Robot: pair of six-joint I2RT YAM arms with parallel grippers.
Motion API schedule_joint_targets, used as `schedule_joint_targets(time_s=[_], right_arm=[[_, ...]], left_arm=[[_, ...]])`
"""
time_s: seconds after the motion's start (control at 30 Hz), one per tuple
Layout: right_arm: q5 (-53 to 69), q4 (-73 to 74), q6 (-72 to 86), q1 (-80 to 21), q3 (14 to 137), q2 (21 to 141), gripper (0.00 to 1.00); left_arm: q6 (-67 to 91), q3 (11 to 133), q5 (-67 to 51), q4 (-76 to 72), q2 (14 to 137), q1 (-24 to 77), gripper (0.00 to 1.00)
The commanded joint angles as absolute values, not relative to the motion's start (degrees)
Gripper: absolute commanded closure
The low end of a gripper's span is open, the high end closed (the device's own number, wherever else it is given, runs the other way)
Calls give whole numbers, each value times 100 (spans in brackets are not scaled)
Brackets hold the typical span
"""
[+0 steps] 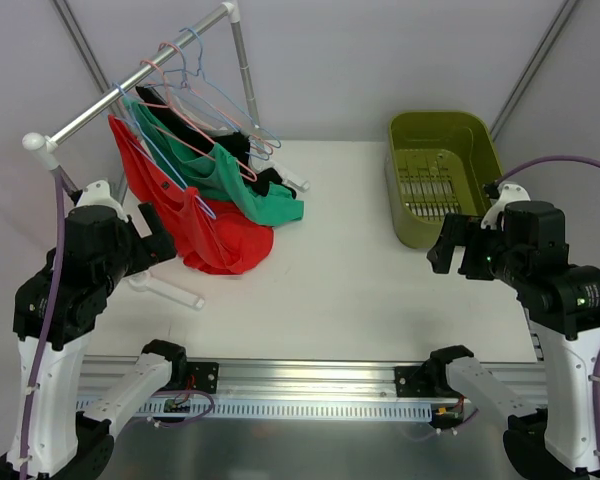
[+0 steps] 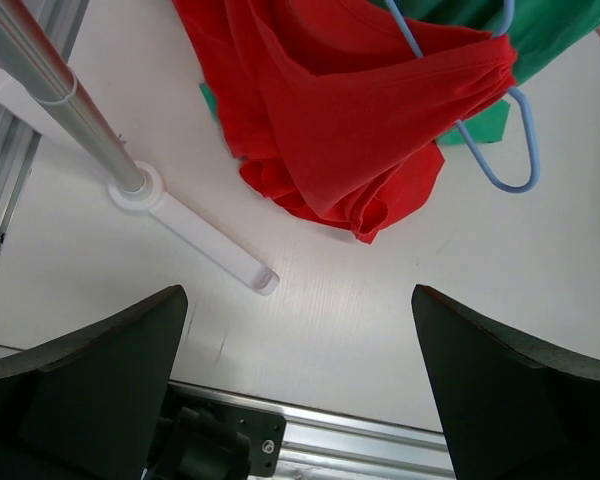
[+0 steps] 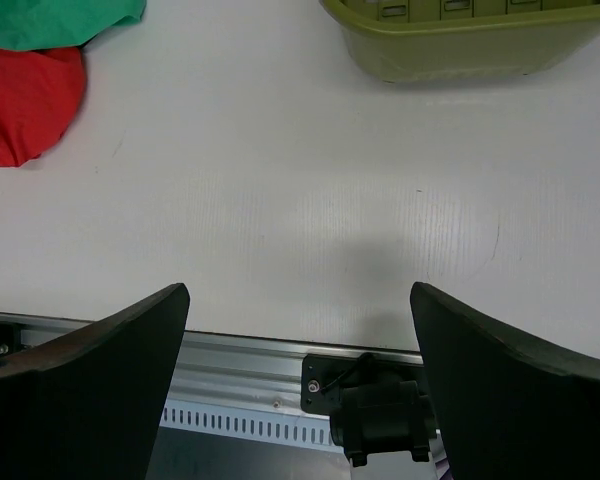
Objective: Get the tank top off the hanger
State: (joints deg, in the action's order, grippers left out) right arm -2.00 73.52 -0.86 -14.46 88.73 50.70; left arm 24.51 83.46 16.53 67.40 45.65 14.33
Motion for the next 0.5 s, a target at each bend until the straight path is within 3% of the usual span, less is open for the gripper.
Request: schedule_joint_targets(time_s=[0.0, 0.2, 0.47], right_arm=[[-114, 7269, -114, -1415, 8983, 4966, 1], [-70, 7225, -105, -1415, 8956, 4966, 1], [439, 7067, -18, -1415, 8991, 5089, 0]], left_arm=[[2619, 8718, 1407, 6847, 4614, 1468, 1], [2890, 9298, 1309, 6855, 4948, 1477, 1], [3638, 10528, 1643, 6785, 6397, 1477, 1]])
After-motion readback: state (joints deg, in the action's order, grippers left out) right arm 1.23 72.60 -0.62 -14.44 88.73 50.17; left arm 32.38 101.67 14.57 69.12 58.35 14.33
